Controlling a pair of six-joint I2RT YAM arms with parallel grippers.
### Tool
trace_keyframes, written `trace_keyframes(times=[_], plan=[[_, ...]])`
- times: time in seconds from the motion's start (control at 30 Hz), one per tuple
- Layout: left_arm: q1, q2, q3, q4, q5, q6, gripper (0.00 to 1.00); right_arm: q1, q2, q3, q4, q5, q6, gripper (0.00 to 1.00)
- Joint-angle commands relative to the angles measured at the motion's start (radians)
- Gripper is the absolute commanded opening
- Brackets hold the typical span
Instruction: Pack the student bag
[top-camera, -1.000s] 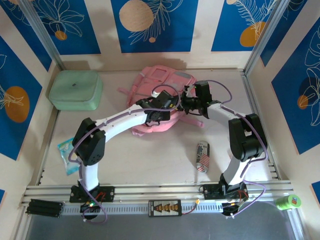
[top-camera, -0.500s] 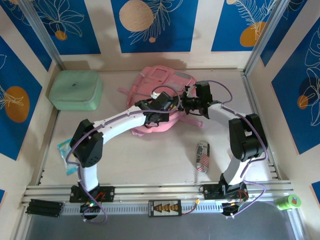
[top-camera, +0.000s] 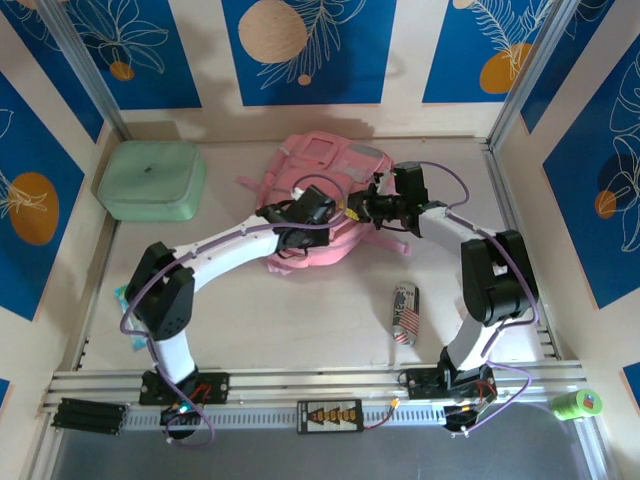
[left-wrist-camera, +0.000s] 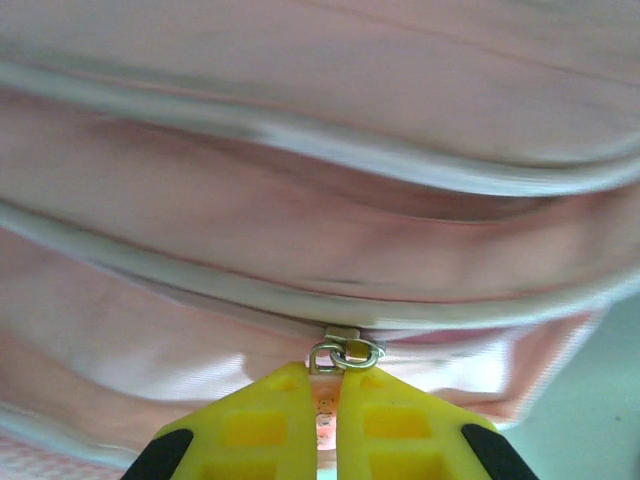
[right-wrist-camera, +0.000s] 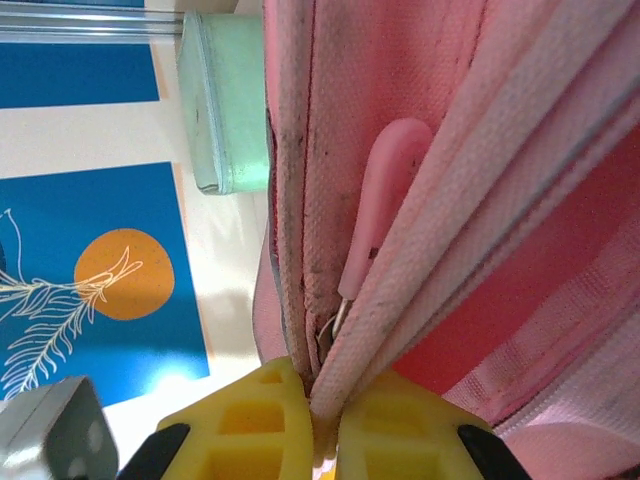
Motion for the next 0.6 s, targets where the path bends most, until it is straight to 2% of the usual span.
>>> trace_keyframes(times=[0.0,0.13,0.33,0.43,0.57], plan=[[0.057,-0.056,-0.078,0.030,0.089,0.009,0.10,-0.020,-0.065,-0.005,0.024,0.027,-0.019,0.08],[0.088,-0.078,-0.112,0.089,0.170,0.068,0.18,-0.019,-0.061,-0.002,0.026,0.018,-0.012,0.08],[0.091,-0.068,-0.102,0.098,0.216,0.192,0.39,-0.014,-0.059,0.001,0.026,0.011,-0.011,0.08],[0.097,-0.052,-0.087,0.061,0.205,0.248,0.42,-0.015,-0.059,0.001,0.021,0.012,-0.012,0.08],[0.119,-0.030,-0.082,0.028,0.211,0.281,0.42,-0.015,-0.060,0.000,0.019,0.013,-0.013,0.08]])
